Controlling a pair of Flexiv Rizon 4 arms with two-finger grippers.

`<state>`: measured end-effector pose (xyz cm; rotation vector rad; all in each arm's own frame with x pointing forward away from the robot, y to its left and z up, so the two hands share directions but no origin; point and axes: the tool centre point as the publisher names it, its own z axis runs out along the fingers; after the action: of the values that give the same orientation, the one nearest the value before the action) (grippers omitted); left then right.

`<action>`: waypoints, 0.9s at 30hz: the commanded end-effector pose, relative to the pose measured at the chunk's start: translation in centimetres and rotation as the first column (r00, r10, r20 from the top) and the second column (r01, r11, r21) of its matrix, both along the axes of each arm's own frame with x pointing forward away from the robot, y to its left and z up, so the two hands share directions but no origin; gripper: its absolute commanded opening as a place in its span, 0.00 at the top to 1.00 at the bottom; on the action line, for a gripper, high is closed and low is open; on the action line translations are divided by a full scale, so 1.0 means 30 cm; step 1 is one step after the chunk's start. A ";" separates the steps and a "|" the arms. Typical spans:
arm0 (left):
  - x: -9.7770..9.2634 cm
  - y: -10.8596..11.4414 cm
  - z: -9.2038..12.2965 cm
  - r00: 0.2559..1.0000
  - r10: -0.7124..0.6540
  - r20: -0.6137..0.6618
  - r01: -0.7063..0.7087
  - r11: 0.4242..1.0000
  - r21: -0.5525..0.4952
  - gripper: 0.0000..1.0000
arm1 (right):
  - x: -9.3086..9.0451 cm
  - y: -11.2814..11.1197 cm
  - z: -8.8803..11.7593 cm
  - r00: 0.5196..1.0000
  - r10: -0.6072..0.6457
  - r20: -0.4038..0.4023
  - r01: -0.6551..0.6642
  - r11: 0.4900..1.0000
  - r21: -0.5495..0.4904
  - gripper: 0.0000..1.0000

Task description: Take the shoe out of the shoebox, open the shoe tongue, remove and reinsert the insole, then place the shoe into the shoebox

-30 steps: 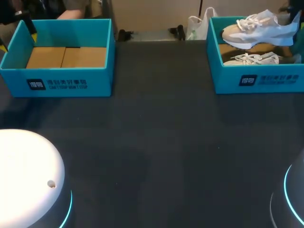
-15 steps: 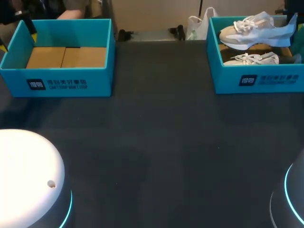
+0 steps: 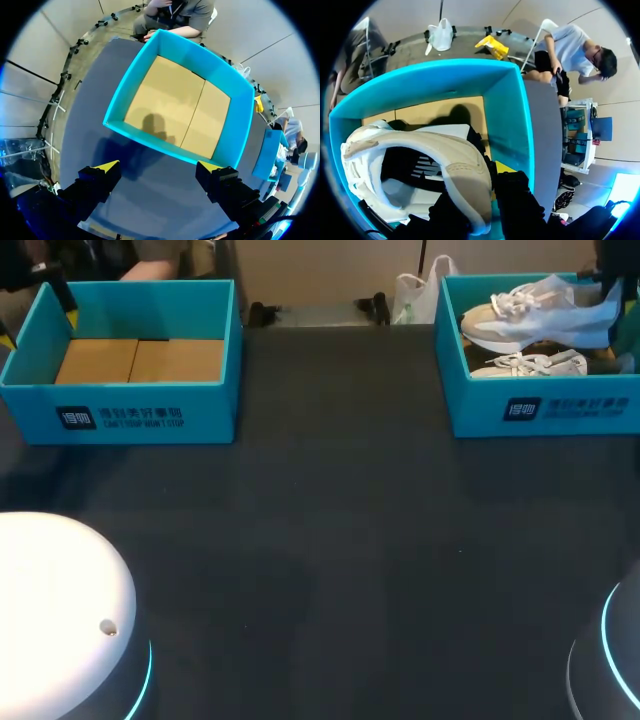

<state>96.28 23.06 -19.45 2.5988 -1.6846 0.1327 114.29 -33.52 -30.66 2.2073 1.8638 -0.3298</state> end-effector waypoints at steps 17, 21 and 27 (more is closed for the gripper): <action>-0.004 -0.001 0.001 1.000 0.001 0.001 -0.001 1.000 0.002 0.00 | 0.040 0.015 -0.080 1.000 -0.009 -0.012 0.009 1.000 -0.002 1.00; -0.004 -0.001 0.001 1.000 0.001 0.001 -0.001 1.000 0.002 0.00 | 0.038 0.015 -0.110 1.000 -0.004 -0.020 0.004 1.000 -0.004 1.00; -0.004 -0.001 0.001 1.000 0.001 0.001 -0.001 1.000 0.002 0.00 | 0.049 0.016 -0.140 1.000 -0.002 -0.012 0.003 1.000 0.004 1.00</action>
<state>96.28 23.06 -19.44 2.5988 -1.6846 0.1327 115.11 -32.85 -34.24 2.2093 1.8672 -0.3347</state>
